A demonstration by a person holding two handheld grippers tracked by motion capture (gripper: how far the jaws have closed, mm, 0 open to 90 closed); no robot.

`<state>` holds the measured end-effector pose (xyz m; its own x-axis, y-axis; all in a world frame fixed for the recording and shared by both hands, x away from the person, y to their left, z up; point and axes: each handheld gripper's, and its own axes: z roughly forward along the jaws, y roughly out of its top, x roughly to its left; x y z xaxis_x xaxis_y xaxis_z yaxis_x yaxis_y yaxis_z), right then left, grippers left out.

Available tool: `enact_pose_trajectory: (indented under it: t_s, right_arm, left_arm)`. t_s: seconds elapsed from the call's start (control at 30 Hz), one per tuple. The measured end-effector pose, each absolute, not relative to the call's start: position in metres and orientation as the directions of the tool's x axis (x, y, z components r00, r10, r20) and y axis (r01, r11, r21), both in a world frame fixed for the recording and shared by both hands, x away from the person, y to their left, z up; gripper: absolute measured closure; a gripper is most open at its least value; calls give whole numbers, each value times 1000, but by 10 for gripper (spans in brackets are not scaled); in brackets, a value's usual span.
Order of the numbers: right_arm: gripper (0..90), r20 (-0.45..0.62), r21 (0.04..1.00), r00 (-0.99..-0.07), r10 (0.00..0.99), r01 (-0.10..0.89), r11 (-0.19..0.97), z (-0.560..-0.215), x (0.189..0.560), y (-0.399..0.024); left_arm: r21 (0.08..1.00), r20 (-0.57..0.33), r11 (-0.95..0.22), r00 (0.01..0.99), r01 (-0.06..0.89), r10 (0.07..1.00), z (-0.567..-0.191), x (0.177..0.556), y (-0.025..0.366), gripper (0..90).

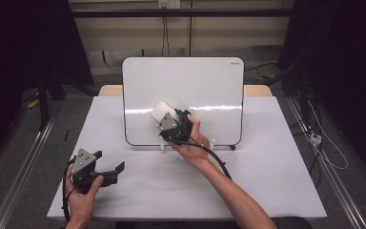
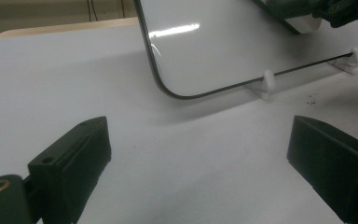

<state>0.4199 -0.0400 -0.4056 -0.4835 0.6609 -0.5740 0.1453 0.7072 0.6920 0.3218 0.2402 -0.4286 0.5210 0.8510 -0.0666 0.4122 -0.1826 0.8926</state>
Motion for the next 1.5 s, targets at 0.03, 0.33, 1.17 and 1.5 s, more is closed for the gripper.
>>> enact_pose_trajectory:
  t_s: [0.03, 0.33, 1.17, 1.5]
  right_arm:
    - [318, -584, 680, -491, 646, 139, 720, -407, 419, -38]
    - [318, -591, 661, -517, 619, 129, 739, -416, 410, -27]
    - [318, -396, 812, -553, 733, 162, 561, -384, 406, -69]
    - [318, -382, 822, -548, 744, 167, 545, -379, 404, -83]
  left_arm:
    - [892, -70, -180, 521, 414, 851, -429, 322, 240, 60]
    - [891, -69, -183, 522, 416, 850, -430, 322, 241, 60]
    - [892, -64, -185, 520, 413, 852, -429, 321, 240, 61]
    - [895, -57, -187, 520, 405, 852, -427, 319, 241, 61]
